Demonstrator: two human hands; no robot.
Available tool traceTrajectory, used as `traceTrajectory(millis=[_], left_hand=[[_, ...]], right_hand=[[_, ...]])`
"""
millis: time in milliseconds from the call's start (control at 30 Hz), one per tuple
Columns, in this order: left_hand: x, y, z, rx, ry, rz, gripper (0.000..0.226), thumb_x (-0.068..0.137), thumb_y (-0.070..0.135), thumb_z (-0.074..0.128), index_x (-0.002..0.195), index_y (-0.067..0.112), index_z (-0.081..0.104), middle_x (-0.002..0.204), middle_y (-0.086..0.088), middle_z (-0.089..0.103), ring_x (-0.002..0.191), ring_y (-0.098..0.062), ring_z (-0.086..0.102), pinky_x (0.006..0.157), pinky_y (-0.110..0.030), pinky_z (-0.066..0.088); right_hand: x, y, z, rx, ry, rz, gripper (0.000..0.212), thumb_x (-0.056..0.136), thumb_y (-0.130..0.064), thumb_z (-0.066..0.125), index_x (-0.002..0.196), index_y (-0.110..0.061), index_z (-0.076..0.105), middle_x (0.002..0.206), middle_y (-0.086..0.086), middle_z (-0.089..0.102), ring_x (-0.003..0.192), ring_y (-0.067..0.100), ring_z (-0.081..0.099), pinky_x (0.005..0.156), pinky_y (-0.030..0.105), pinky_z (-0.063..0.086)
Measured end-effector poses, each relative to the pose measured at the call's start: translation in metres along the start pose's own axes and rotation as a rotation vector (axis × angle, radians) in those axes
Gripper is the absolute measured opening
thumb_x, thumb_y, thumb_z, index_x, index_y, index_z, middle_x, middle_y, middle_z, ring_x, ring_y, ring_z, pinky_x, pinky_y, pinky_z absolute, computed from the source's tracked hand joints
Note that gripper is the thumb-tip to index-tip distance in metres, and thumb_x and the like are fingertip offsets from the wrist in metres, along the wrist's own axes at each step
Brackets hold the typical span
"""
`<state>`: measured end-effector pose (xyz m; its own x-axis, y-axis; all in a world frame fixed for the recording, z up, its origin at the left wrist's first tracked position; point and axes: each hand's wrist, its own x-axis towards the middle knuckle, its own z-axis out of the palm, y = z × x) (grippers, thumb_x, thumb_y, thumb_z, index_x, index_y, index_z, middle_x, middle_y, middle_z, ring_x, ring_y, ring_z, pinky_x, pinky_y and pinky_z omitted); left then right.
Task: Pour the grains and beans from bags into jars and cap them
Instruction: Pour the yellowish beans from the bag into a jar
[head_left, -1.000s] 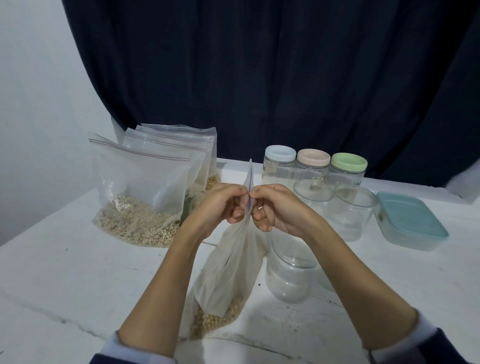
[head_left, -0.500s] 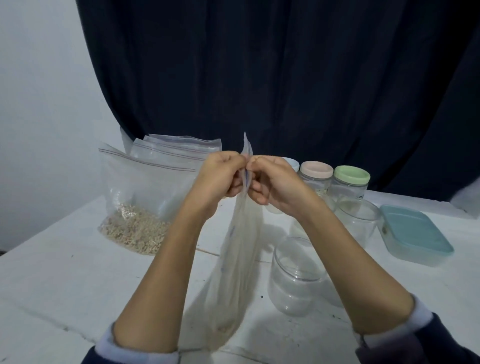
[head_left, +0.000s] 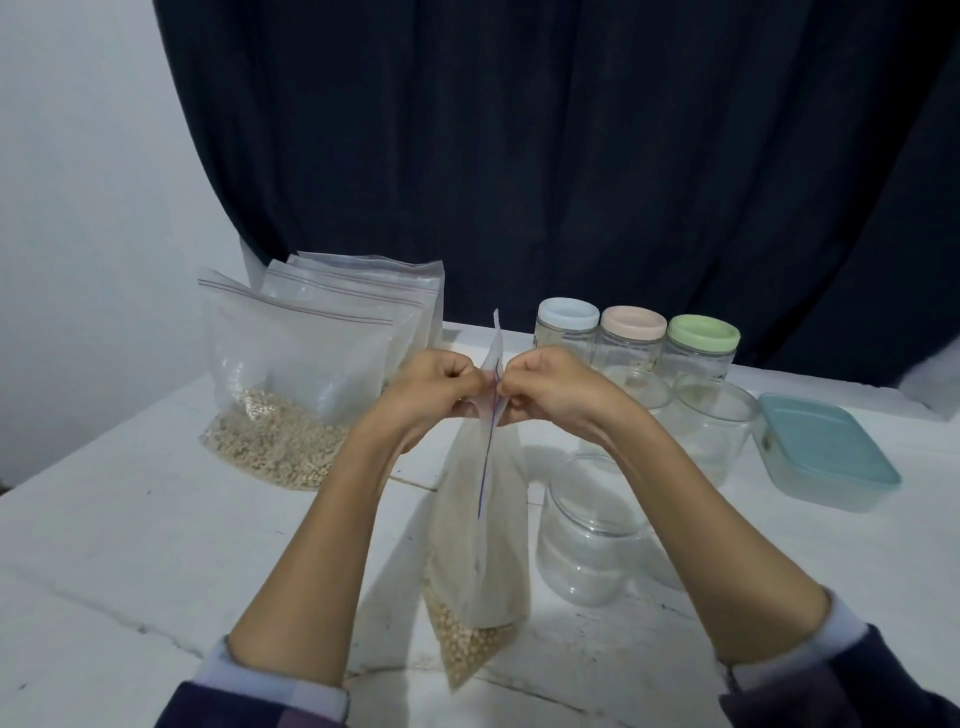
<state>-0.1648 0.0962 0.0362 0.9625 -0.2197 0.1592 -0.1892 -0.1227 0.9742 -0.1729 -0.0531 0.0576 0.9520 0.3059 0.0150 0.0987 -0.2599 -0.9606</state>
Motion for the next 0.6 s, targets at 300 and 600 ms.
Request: traceTrajectory(millis=[300, 600], left_hand=[[-0.005, 0.008, -0.011, 0.205, 0.023, -0.057, 0.029, 0.086, 0.010, 0.068, 0.062, 0.003, 0.052, 0.069, -0.010, 0.059, 0.065, -0.014, 0.062, 0.064, -0.028, 0.060], [-0.007, 0.006, -0.037, 0.418, 0.014, 0.026, 0.029, 0.079, 0.009, 0.074, 0.059, 0.003, 0.054, 0.065, -0.012, 0.052, 0.053, -0.009, 0.043, 0.055, -0.024, 0.040]], right_hand=[[-0.005, -0.003, 0.002, -0.335, 0.204, 0.140, 0.017, 0.087, -0.002, 0.057, 0.070, -0.005, 0.054, 0.069, 0.012, 0.065, 0.061, 0.029, 0.068, 0.076, 0.040, 0.060], [-0.006, -0.007, -0.013, -0.514, 0.332, 0.174, 0.013, 0.081, 0.005, 0.059, 0.069, 0.001, 0.063, 0.076, 0.024, 0.070, 0.062, 0.031, 0.067, 0.079, 0.043, 0.059]])
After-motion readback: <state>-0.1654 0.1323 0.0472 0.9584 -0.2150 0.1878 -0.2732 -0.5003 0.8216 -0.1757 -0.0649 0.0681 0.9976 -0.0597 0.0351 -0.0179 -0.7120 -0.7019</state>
